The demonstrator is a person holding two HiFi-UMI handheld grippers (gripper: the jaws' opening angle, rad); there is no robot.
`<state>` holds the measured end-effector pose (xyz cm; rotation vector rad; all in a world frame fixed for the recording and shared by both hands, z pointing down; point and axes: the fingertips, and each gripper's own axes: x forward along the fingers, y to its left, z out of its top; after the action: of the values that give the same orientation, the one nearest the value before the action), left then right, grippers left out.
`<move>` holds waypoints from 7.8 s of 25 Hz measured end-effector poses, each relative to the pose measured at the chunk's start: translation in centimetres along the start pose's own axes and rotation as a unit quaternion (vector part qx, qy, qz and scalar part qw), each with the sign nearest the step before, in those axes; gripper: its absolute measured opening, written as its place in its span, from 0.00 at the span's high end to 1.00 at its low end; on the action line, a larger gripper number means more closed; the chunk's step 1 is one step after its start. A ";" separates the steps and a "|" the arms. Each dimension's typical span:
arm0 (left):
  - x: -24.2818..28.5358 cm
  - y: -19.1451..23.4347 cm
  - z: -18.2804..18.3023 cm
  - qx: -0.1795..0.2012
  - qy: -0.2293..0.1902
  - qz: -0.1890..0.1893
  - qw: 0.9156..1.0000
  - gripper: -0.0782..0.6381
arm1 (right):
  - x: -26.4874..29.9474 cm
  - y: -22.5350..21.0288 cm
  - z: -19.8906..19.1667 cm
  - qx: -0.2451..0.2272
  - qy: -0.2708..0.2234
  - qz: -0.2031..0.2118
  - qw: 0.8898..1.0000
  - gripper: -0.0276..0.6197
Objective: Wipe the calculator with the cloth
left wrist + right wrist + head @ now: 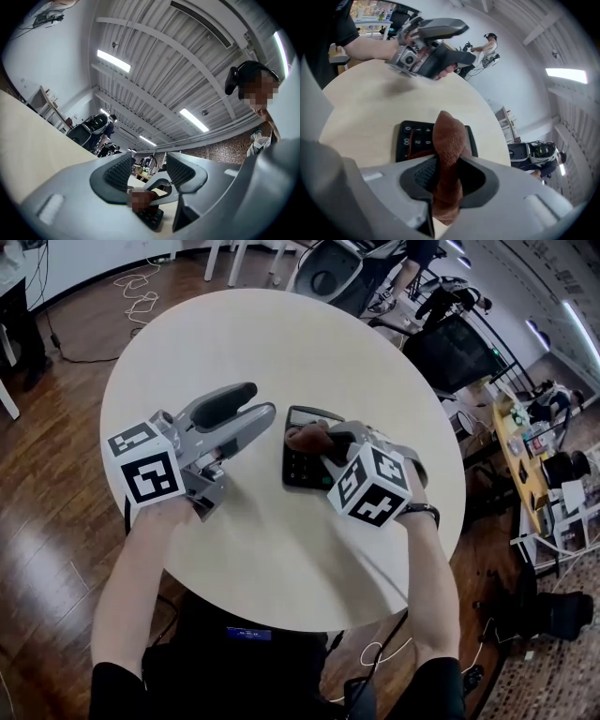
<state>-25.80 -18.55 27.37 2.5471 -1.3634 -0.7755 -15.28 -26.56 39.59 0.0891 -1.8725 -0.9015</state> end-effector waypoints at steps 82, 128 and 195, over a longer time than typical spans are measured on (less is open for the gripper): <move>10.0 7.2 -15.2 0.005 0.466 -0.045 0.884 0.70 | -2.4 -1.8 -13.4 0.290 -0.017 -0.062 0.955 0.81; 10.6 0.8 -10.6 -0.083 0.251 -0.195 0.944 0.81 | -6.6 -4.9 -4.8 0.343 -0.405 0.045 0.847 0.81; 9.5 3.9 -7.7 -0.358 0.000 0.034 0.933 0.80 | -12.6 -2.7 -5.9 0.456 -0.386 -0.168 0.784 0.81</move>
<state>-20.43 -29.36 31.84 1.9126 -0.9199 -1.0233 -5.20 -26.22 29.65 0.7637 -3.0093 -0.1191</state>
